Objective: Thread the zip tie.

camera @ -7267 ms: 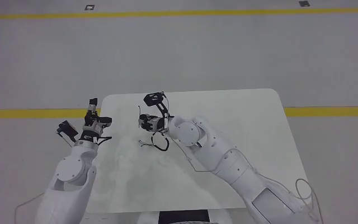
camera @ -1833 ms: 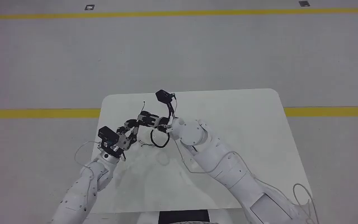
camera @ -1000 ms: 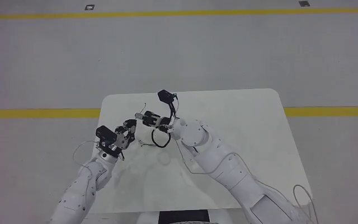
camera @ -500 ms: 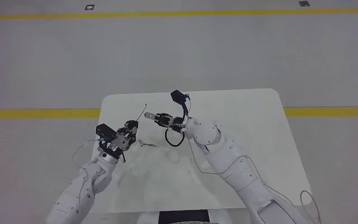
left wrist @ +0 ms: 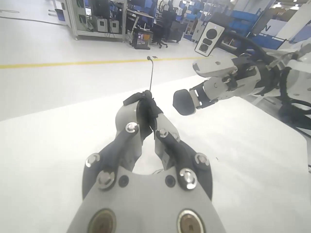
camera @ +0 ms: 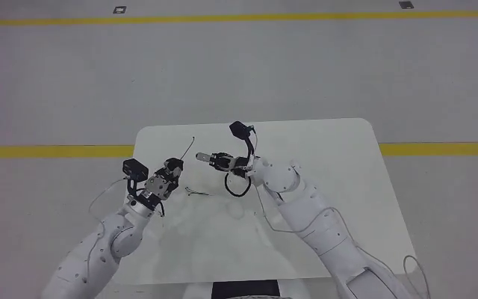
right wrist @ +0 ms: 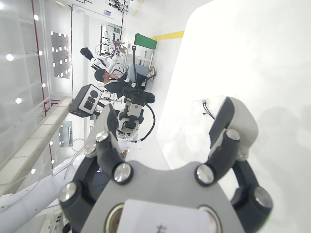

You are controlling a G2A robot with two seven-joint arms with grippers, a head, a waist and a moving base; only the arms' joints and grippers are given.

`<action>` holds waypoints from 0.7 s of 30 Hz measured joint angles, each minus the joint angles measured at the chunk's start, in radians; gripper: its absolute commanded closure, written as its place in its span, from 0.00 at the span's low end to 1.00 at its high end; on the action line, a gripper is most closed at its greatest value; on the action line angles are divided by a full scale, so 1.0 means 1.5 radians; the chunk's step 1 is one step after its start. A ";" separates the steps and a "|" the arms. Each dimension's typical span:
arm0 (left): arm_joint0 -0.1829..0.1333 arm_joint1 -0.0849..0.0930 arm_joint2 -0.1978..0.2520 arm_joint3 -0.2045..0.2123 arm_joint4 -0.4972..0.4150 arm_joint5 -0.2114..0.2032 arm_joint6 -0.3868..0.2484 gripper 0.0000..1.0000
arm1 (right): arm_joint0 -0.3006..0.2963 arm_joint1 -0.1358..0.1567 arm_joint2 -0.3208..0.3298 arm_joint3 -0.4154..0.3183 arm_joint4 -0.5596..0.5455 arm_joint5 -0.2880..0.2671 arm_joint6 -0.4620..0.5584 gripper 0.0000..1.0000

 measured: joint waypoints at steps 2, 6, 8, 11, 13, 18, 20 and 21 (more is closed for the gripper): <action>0.000 0.000 0.000 0.000 0.000 0.000 0.000 1.00 | 0.000 0.000 0.000 0.000 0.000 0.000 0.000 0.00; -0.002 -0.001 0.001 0.002 -0.010 0.000 -0.010 1.00 | 0.000 0.000 0.000 0.000 0.000 0.000 0.000 0.00; -0.007 -0.002 0.004 0.004 -0.044 0.000 -0.039 1.00 | 0.000 0.000 0.000 0.000 0.000 0.000 0.000 0.00; -0.012 0.002 0.007 -0.002 -0.120 0.000 -0.103 1.00 | 0.000 0.000 0.000 0.000 0.000 0.000 0.000 0.00; -0.011 0.011 0.002 -0.013 -0.173 0.000 -0.149 1.00 | 0.000 0.000 0.000 0.000 0.000 0.000 0.000 0.00; -0.003 0.041 -0.019 -0.051 -0.312 0.000 -0.266 1.00 | 0.000 0.000 0.000 0.000 0.000 0.000 0.000 0.00; -0.002 0.052 -0.029 -0.061 -0.365 0.000 -0.309 1.00 | 0.000 0.000 0.000 0.000 0.000 0.000 0.000 0.00; -0.002 0.059 -0.035 -0.067 -0.399 0.000 -0.340 1.00 | 0.000 0.000 0.000 0.000 0.000 0.000 0.000 0.00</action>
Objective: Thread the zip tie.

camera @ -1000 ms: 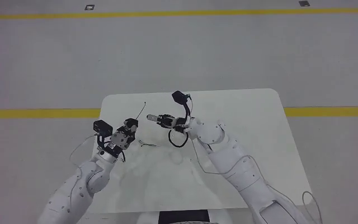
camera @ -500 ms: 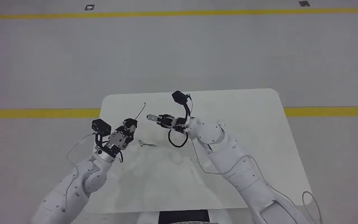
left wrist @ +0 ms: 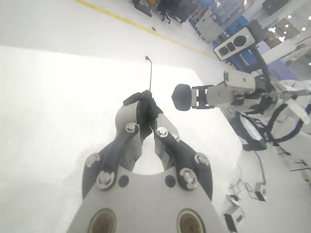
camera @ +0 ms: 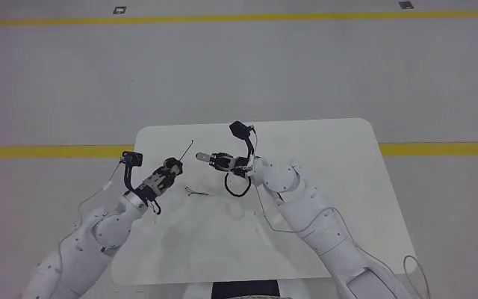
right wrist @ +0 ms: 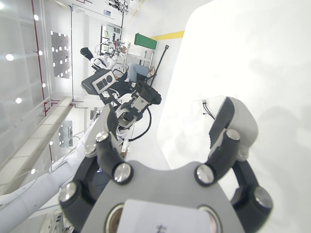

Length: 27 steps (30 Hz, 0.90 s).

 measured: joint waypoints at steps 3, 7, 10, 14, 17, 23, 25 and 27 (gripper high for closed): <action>-0.003 0.012 -0.013 -0.006 -0.085 0.000 -0.072 1.00 | 0.000 0.000 0.000 0.000 0.000 0.000 0.000 0.00; -0.014 0.016 -0.030 -0.002 -0.204 0.000 -0.182 1.00 | 0.000 0.000 0.000 0.000 0.000 0.000 0.000 0.00; -0.023 0.014 -0.048 0.015 -0.276 0.000 -0.277 1.00 | 0.000 0.000 0.000 0.000 0.000 0.000 0.000 0.00; -0.023 0.014 -0.048 0.015 -0.275 0.000 -0.274 1.00 | 0.000 0.000 0.000 0.000 0.000 0.000 0.000 0.00; -0.023 0.014 -0.048 0.015 -0.275 0.000 -0.273 1.00 | 0.000 0.000 0.000 0.000 0.000 0.000 0.000 0.00; -0.023 0.014 -0.048 0.015 -0.275 0.000 -0.274 1.00 | 0.000 0.000 0.000 0.000 0.000 0.000 0.000 0.00; -0.023 0.014 -0.047 0.015 -0.276 0.000 -0.274 1.00 | 0.000 0.000 0.000 0.000 0.000 0.000 0.000 0.00; -0.023 0.012 -0.041 0.022 -0.304 0.000 -0.302 1.00 | 0.000 0.000 0.000 0.000 0.000 0.000 0.000 0.00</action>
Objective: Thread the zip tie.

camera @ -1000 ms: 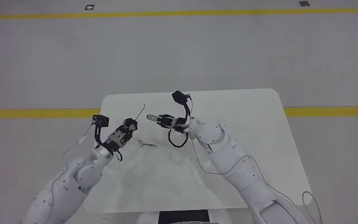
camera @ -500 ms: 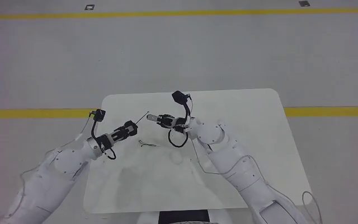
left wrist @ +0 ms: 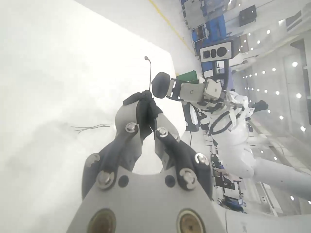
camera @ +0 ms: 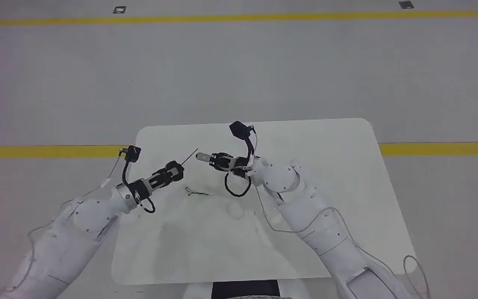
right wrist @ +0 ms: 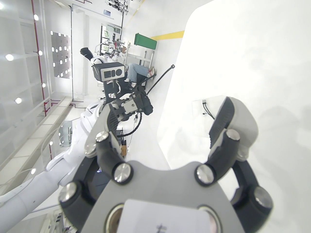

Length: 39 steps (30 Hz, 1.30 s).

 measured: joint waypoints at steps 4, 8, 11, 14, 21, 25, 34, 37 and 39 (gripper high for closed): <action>-0.020 0.000 -0.020 0.058 -0.143 0.000 -0.133 1.00 | 0.000 0.000 0.000 0.000 0.000 0.000 0.000 0.00; -0.031 -0.003 -0.047 0.104 -0.251 0.000 -0.272 1.00 | 0.000 0.000 0.000 0.000 0.000 0.000 0.000 0.00; -0.038 -0.010 -0.073 0.149 -0.330 0.000 -0.380 1.00 | 0.000 0.000 0.000 0.000 0.000 0.000 0.000 0.00; -0.050 -0.022 -0.081 0.188 -0.365 0.000 -0.444 1.00 | 0.000 0.000 0.000 0.000 0.000 0.000 0.000 0.00; -0.088 -0.053 -0.072 0.257 -0.396 0.000 -0.524 1.00 | 0.000 0.000 0.000 0.000 0.000 0.000 0.000 0.00; -0.101 -0.063 -0.073 0.278 -0.411 0.000 -0.570 1.00 | 0.000 0.000 0.000 0.000 0.000 0.000 0.000 0.00; -0.100 -0.063 -0.073 0.277 -0.410 0.000 -0.568 1.00 | 0.012 -0.004 0.012 0.040 0.177 -0.078 0.103 0.00; -0.100 -0.063 -0.073 0.277 -0.410 0.000 -0.568 1.00 | 0.042 -0.009 0.006 0.089 0.265 -0.098 0.175 0.00; -0.100 -0.063 -0.073 0.277 -0.410 0.000 -0.568 1.00 | 0.064 -0.014 -0.005 0.125 0.310 -0.110 0.210 0.00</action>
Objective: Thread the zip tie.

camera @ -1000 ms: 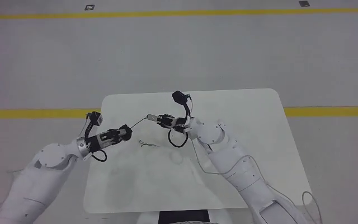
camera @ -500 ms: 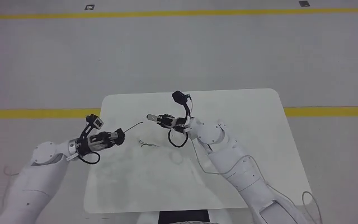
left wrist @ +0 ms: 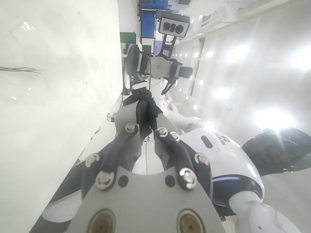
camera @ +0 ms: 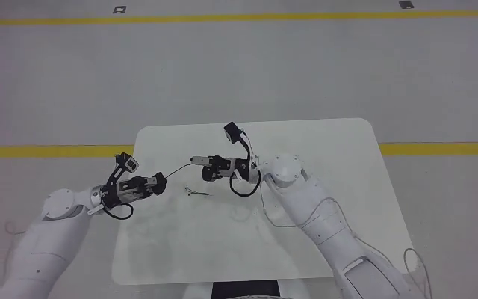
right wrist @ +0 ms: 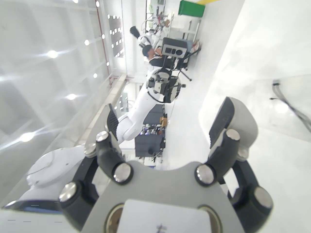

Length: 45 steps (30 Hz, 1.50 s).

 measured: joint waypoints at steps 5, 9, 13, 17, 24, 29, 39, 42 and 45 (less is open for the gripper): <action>0.000 0.000 0.000 0.000 0.000 0.000 0.000 1.00 | 0.054 -0.019 -0.038 0.092 0.089 -0.023 0.062 0.00; 0.000 0.000 0.000 0.000 0.000 0.000 0.000 1.00 | 0.063 -0.022 -0.043 0.109 0.101 -0.025 0.069 0.00; 0.000 0.000 0.000 0.000 0.000 0.000 0.000 1.00 | 0.062 -0.021 -0.042 0.108 0.100 -0.024 0.069 0.00; 0.000 0.000 0.000 0.000 0.000 0.000 0.000 1.00 | 0.048 -0.022 -0.042 0.100 0.128 -0.019 0.061 0.00; 0.000 0.000 0.000 0.000 0.000 0.000 0.000 1.00 | 0.060 -0.030 -0.047 0.142 0.175 -0.042 0.050 0.00; 0.000 0.000 0.000 0.000 0.000 0.000 0.000 1.00 | 0.071 -0.036 -0.058 0.179 0.188 -0.059 0.043 0.46; 0.000 0.000 0.000 0.000 0.000 0.000 0.000 1.00 | 0.090 -0.051 -0.077 0.231 0.209 -0.082 0.024 0.68; 0.000 0.000 0.000 0.000 0.000 0.000 0.000 1.00 | 0.094 -0.054 -0.081 0.242 0.213 -0.085 0.024 0.70; 0.000 0.000 0.000 0.000 0.000 0.000 0.000 1.00 | 0.098 -0.057 -0.084 0.251 0.217 -0.087 0.025 0.72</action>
